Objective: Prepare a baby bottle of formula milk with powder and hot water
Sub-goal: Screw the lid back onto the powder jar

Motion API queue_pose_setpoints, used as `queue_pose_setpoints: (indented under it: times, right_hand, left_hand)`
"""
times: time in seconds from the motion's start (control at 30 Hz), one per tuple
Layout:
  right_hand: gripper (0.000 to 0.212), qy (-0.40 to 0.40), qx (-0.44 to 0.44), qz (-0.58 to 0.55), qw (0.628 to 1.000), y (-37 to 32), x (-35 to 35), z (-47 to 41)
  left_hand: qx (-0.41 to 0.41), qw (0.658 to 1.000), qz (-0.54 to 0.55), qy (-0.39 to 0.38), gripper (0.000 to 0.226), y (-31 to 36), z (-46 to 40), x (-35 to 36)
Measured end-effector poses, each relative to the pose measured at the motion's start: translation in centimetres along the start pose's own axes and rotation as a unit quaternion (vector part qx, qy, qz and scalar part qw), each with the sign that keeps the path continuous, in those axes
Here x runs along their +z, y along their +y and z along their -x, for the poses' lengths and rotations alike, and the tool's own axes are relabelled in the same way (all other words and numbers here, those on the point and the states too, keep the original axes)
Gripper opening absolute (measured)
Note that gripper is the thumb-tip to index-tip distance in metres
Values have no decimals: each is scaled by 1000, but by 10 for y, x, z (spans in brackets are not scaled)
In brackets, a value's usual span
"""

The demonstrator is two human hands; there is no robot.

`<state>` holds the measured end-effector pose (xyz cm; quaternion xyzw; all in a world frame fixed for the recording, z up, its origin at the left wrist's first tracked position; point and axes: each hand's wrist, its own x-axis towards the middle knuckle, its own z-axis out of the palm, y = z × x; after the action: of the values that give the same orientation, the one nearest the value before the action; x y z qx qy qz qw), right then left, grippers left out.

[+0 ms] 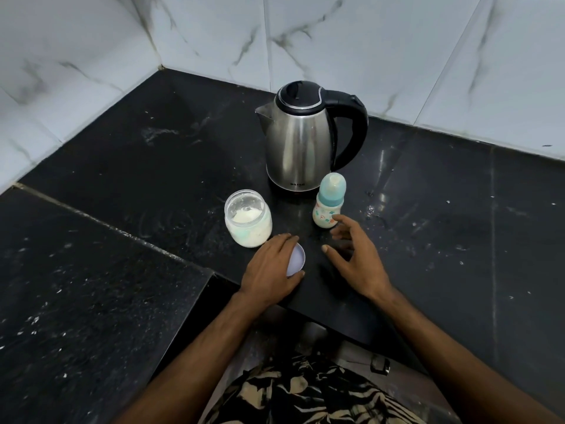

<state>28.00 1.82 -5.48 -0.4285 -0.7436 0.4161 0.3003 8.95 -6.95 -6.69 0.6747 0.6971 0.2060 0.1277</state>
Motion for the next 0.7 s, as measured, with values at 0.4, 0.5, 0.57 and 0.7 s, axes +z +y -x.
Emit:
queue_pose_setpoints:
  times: [0.4, 0.5, 0.57, 0.7]
  right_hand:
    - [79, -157, -123, 8, 980, -28, 10, -3]
    - [82, -162, -113, 5, 980, -32, 12, -5]
    - [82, -165, -103, 3, 981, -33, 14, -6]
    - [78, -168, -114, 23, 979, -46, 11, -16]
  left_hand:
    - [-239, 755, 610, 19, 50, 25, -10, -16]
    - [-250, 694, 676, 18, 42, 29, -7, -24]
    - [-256, 686, 681, 16, 42, 29, -5, -25]
    - [-272, 718, 640, 28, 39, 22, 5, -28]
